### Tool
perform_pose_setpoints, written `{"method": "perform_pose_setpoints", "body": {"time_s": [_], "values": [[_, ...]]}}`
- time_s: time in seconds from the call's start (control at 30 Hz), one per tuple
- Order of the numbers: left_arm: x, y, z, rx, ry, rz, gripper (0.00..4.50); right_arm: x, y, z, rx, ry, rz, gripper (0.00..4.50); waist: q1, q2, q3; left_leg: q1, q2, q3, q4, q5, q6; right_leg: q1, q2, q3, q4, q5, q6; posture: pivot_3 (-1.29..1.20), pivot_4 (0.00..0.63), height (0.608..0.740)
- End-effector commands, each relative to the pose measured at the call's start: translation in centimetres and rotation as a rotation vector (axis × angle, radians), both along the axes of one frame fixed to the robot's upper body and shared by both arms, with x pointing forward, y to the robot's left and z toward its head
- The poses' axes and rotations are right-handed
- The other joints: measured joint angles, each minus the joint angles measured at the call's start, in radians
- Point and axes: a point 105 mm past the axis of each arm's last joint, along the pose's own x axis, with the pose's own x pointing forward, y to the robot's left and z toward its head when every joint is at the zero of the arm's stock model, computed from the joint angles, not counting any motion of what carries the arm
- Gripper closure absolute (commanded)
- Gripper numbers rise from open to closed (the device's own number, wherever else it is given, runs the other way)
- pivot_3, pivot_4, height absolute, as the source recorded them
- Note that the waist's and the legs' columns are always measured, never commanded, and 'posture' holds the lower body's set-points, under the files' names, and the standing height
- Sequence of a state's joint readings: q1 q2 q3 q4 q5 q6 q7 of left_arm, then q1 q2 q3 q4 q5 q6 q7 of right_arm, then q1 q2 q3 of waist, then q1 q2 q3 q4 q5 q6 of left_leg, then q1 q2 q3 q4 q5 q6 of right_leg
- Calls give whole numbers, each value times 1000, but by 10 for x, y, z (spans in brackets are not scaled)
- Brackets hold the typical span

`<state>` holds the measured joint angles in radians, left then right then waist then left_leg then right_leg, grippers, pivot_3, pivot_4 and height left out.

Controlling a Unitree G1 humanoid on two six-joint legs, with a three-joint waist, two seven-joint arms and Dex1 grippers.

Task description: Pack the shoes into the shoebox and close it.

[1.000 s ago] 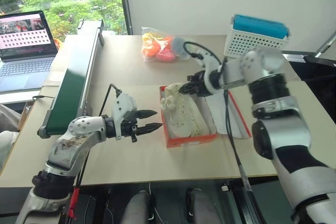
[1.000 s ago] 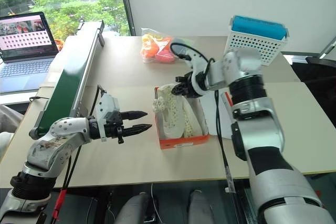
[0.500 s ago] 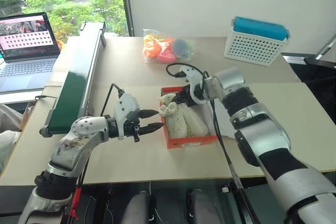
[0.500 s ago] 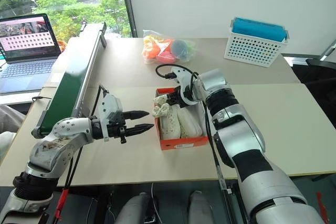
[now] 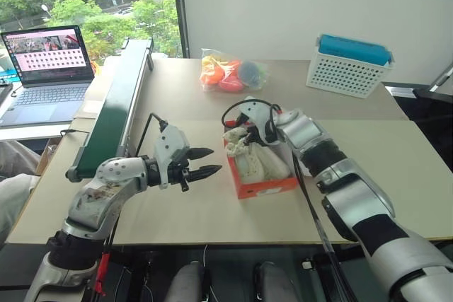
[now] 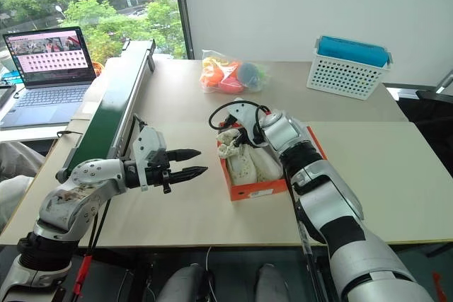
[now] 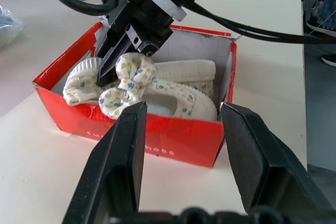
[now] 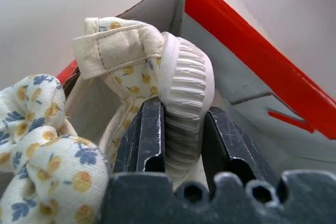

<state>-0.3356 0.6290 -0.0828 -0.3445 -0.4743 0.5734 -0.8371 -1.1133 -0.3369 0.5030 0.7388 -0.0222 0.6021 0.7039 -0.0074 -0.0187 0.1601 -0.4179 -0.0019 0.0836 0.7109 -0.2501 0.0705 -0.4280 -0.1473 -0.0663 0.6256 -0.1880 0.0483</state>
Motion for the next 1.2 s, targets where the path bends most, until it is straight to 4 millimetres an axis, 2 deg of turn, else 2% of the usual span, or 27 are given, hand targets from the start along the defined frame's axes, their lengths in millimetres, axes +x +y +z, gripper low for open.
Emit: {"method": "perform_pose_setpoints", "body": {"time_s": [0.03,0.2,0.37,0.6,0.87,1.03,1.1,1.2], "values": [[-4,-4,13,-14,-48,-19,2145,2,-44,-16,-218,-40,-29,3761,4,0,0,0,0,0,0,1,-1,0,0,0,0,0,0,0,150,699],[-2,-4,13,-15,-46,-15,2145,-6,-39,-15,-332,-119,114,3761,8,0,0,-6,0,0,0,3,-6,-2,0,0,0,-1,0,0,150,699],[-2,-5,15,-18,-46,-16,2145,-22,-28,-29,-401,-146,246,3761,10,0,0,-7,0,1,0,6,0,-3,0,0,0,-2,0,0,150,699],[-2,-3,15,-15,-44,-8,2145,-32,-21,-38,-267,-39,187,3761,11,0,0,-7,0,0,0,4,2,-2,0,-1,0,-3,0,0,150,699],[1,-2,16,-22,-42,15,2145,-39,-15,-88,-278,73,114,3761,4,-1,-1,-3,1,0,0,3,2,0,0,-1,1,-4,-1,0,150,699],[1,-1,17,-24,-43,24,2145,-36,-4,-110,-259,136,71,3761,-7,-7,-11,8,2,-1,-1,-6,-1,5,0,-2,1,-6,-2,0,150,699],[0,-1,18,-22,-45,26,2145,-38,-1,-119,-226,178,42,3761,-10,-14,-21,12,2,-1,-5,-6,-3,7,0,-1,1,-8,-2,0,150,699],[-1,3,21,-16,-48,39,2145,-42,2,-128,-161,247,5,3761,-12,-15,-25,19,3,0,-9,-5,-6,10,0,-1,1,-12,1,0,150,699]]}}
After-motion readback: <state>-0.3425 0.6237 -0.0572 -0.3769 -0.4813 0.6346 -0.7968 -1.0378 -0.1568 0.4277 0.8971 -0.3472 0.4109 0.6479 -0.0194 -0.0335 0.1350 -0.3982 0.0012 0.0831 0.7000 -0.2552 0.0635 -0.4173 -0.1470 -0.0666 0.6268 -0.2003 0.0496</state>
